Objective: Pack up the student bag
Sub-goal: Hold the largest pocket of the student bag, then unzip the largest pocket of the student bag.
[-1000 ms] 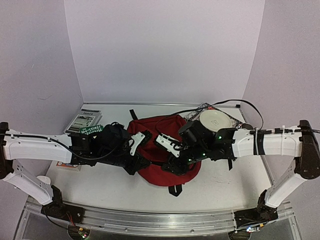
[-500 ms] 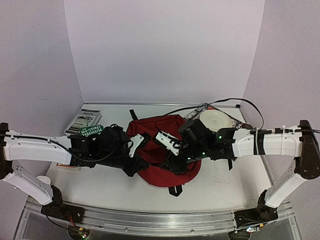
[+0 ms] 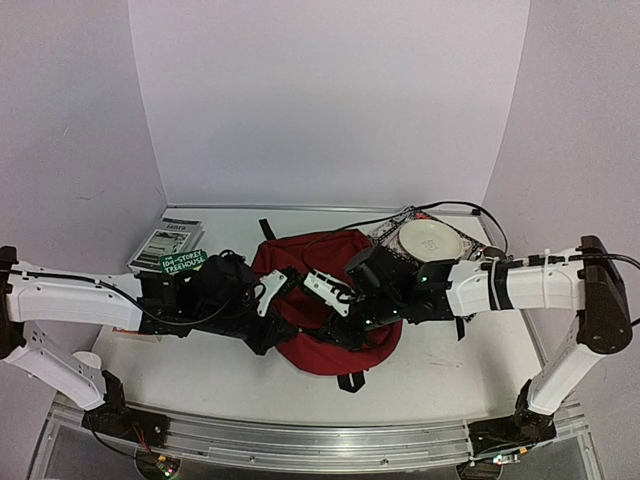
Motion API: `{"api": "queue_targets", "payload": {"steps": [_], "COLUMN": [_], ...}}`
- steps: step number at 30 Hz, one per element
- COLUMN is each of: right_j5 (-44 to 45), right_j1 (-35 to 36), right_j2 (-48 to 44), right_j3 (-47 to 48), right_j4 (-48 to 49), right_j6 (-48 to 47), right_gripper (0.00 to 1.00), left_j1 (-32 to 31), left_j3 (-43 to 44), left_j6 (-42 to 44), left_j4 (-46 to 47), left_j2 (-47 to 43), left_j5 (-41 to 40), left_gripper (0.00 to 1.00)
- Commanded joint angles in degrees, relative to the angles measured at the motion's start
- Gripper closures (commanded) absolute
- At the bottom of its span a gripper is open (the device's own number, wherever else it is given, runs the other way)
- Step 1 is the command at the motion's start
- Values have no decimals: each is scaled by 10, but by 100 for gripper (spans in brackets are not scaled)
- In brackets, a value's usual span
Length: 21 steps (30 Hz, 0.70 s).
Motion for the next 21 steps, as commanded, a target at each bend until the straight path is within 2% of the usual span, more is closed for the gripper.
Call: {"api": "queue_targets", "payload": {"steps": [1,3,5,8,14,21], "right_j5": [0,-3,-8,-9,-21,-54], "right_j1": [0,0,1,0,0,1], "right_j2": [-4,-16,-34,-57,-89,-120], "right_j3": [10,6,0,-9,-21,-22], "right_j4": [-15,-19,-24,-33,-52,-56], "right_j6": [0,0,0,-1,2,11], "right_gripper": [82,95,100,100,100,100], "left_j1": [0,1,7,36,137,191], "left_j3": [-4,-8,-7,-8,-34,-52], "left_j6": [14,11,1,-12,-48,-72], "left_j4": [34,31,16,0,-23,-26], "left_j2": [-37,-36,-31,-24,1,60], "left_j5": [-26,-58,-91,-118,-159,-228], "left_gripper": [100,100,100,100,100,100]}}
